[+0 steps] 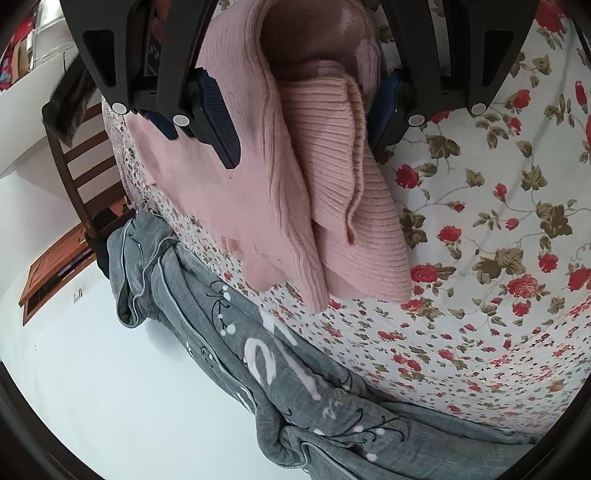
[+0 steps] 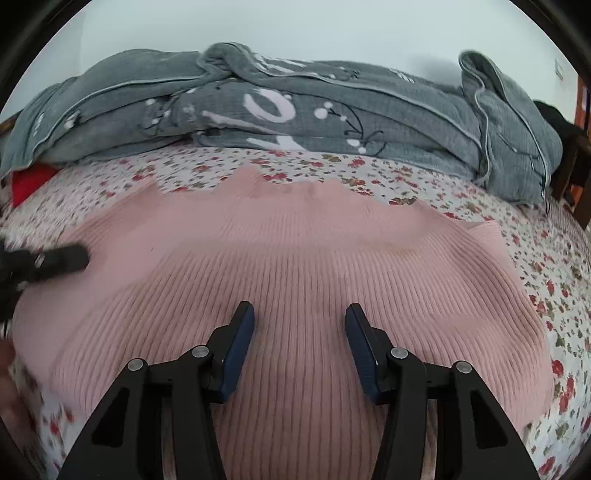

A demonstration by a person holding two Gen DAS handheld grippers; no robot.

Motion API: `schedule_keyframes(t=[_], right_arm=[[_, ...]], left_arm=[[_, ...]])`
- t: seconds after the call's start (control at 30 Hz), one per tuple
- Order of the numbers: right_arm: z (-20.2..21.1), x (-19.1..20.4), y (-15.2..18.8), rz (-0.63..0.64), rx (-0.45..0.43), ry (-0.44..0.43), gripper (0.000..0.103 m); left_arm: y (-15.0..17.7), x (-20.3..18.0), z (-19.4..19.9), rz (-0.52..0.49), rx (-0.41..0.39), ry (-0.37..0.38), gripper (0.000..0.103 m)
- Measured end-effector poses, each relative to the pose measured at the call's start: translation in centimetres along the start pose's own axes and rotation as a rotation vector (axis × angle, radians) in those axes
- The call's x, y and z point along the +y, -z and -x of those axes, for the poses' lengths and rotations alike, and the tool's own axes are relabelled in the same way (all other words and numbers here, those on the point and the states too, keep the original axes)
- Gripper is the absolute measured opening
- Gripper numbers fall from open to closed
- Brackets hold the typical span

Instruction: Fold small clothes

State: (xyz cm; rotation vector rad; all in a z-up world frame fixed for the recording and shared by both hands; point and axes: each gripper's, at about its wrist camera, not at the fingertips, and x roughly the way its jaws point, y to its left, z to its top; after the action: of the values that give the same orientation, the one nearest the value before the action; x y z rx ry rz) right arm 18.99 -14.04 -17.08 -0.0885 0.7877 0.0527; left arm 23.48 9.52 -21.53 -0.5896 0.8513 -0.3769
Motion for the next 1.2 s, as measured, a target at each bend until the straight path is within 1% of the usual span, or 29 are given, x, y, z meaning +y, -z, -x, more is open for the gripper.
schedule_keyframes(t=[0.1, 0.2, 0.27, 0.4, 0.6, 0.77, 1.2], right_arm=[[1.0, -0.8, 0.9, -0.024, -0.004, -0.048, 0.051], [1.7, -1.0, 1.5, -0.035, -0.008, -0.063, 0.051], [2.1, -0.6, 2.0, -0.031, -0.023, -0.049, 0.051], [2.4, 0.2, 3.3, 0.005, -0.086, -0.007, 0.051], [2.4, -0.9, 3.2, -0.032, -0.088, -0.071, 0.052], [2.4, -0.6, 3.3, -0.020, -0.088, -0.061, 0.053], [2.4, -0.1, 3.4, 0.001, -0.091, -0.034, 0.055]], left_arm=[[0.0, 0.0, -0.2, -0.002, 0.007, -0.005, 0.064], [0.1, 0.0, -0.5, -0.016, 0.009, -0.013, 0.062], [0.4, -0.2, -0.7, -0.047, 0.006, -0.028, 0.062], [1.1, -0.8, -0.7, -0.106, -0.023, -0.060, 0.062], [1.3, -1.3, -0.9, -0.143, -0.048, -0.100, 0.064], [1.5, -1.8, -1.0, -0.170, -0.062, -0.131, 0.066], [1.6, -2.0, -0.9, -0.172, -0.068, -0.130, 0.066]])
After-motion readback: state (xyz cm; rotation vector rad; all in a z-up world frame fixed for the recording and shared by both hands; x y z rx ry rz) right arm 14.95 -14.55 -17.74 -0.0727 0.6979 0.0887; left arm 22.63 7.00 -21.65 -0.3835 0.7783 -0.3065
